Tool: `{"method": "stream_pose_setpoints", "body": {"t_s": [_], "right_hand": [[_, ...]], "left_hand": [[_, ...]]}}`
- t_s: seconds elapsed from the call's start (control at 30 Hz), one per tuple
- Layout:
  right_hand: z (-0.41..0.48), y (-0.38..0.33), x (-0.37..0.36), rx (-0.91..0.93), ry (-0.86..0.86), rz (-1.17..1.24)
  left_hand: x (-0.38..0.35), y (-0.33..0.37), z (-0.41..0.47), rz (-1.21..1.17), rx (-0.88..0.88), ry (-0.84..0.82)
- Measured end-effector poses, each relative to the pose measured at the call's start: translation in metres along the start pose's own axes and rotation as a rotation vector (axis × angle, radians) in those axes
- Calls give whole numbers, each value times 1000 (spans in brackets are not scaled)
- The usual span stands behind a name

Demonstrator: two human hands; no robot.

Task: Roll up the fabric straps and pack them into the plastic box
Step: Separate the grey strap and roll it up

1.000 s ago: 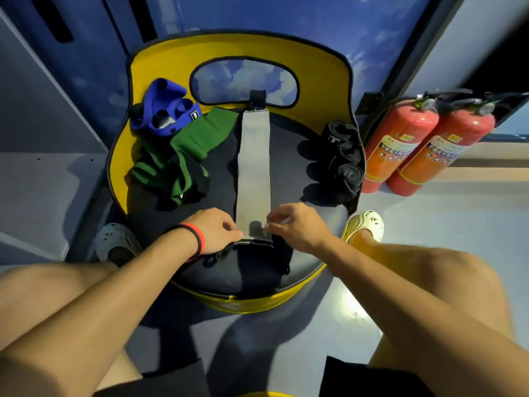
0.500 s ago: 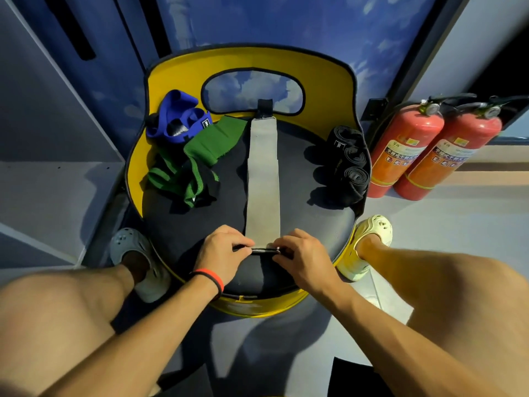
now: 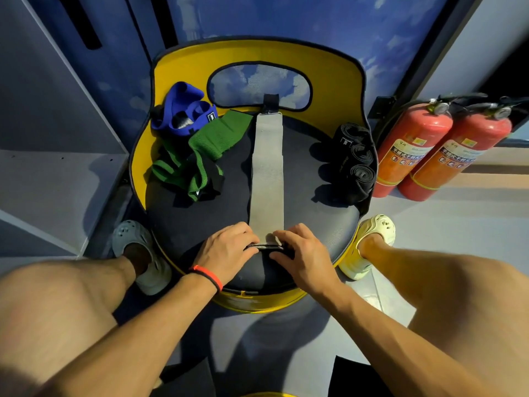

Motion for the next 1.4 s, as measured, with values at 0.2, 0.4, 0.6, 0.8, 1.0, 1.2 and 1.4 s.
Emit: {"method": "stream_pose_setpoints", "body": {"t_s": [0.2,0.4,0.6,0.8,1.0,1.2,1.4], "right_hand": [[7,4,-4,-21,13,4],[7,-2,-3,102,77,-66],[4,-1,-7,91,78,-43],[6,-1,-6,74,78,-43],[7,-3,-5,105,66,-65],[9,-6,-3,144,63,-131],[15,-4,1,141,22,-112]], "left_hand": [[-5,-5,-3,8,-114,43],[-5,-8,-1,15,-145,64],[-8,-8,-1,-15,-123,57],[-6,-10,0,0,-111,80],[-7,-11,2,117,-245,73],[-7,-8,4,28,-151,95],[-3,-9,6,-77,-51,111]]}}
Point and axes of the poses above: each hand's wrist, its own z-axis towards the middle knuckle, its own x-axis out of the back of the hand, y = z × x, the point moved 4 cm from there along z, towards the middle knuckle, and after that the axes turned 2 degrees about -z, right-handed, at the moved point
